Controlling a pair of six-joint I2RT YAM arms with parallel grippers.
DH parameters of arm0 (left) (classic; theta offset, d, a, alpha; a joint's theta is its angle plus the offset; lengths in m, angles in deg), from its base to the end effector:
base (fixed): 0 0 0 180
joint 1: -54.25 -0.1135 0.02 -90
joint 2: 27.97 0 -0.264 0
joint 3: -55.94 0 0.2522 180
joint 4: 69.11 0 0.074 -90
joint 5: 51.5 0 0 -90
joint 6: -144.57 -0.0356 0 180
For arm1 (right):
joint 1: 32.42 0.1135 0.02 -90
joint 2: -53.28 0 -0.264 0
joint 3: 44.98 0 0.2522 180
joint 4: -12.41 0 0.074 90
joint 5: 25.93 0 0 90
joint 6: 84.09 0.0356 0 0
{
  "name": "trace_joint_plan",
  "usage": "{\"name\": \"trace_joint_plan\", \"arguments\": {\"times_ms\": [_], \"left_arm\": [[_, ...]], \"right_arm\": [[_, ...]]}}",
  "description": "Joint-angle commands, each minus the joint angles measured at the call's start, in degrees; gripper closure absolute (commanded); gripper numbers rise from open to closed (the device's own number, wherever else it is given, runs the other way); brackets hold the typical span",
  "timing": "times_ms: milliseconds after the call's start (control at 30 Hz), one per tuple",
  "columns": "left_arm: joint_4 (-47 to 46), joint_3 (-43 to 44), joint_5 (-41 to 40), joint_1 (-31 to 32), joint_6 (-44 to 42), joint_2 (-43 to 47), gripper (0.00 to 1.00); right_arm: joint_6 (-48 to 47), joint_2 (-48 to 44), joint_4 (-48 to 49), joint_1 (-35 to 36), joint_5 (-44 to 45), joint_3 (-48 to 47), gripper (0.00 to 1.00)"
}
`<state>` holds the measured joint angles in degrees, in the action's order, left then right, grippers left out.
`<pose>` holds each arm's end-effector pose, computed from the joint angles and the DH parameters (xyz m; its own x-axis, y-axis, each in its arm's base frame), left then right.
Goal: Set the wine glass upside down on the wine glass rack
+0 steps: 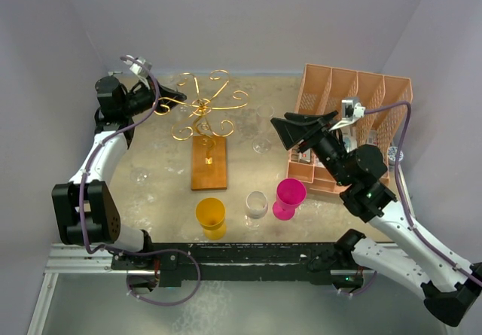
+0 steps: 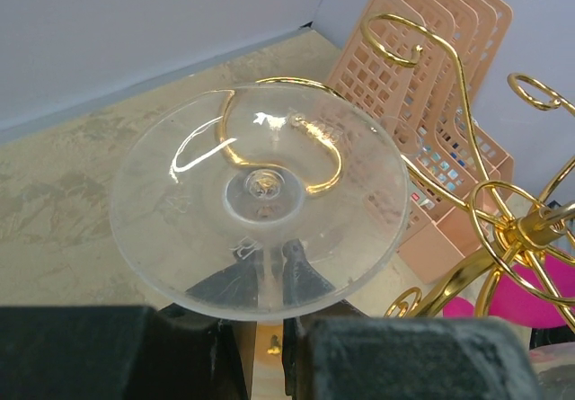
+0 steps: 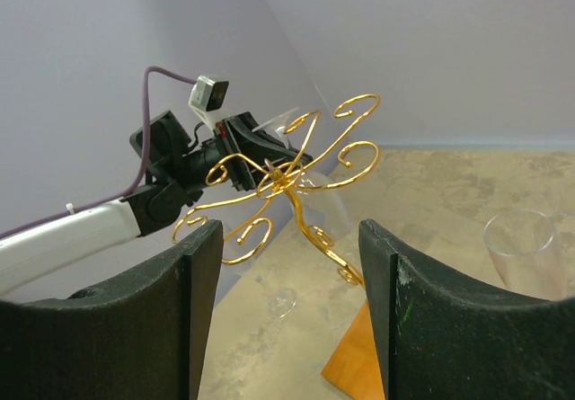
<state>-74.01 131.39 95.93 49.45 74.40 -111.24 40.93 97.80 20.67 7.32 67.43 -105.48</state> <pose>0.3333 -0.0021 0.3366 -0.3170 -0.2099 -0.9249 0.7294 0.5694 -0.3792 0.1352 0.1097 0.4130 -0.0841 0.6751 -0.7329 -0.6702 0.5060 0.5430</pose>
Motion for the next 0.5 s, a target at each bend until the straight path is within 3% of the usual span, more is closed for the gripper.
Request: {"name": "trace_joint_plan", "arguments": {"times_ms": [0,467], "left_arm": [[-2.8,2.4,4.7,0.5,-1.8,2.8,1.0],[0.1,3.6,5.8,1.0,-4.0,4.3,1.0]], "right_arm": [[0.0,0.6,1.8,0.2,-1.2,-2.5,0.36],[0.5,1.7,2.4,0.2,-2.3,-2.5,0.36]]}}
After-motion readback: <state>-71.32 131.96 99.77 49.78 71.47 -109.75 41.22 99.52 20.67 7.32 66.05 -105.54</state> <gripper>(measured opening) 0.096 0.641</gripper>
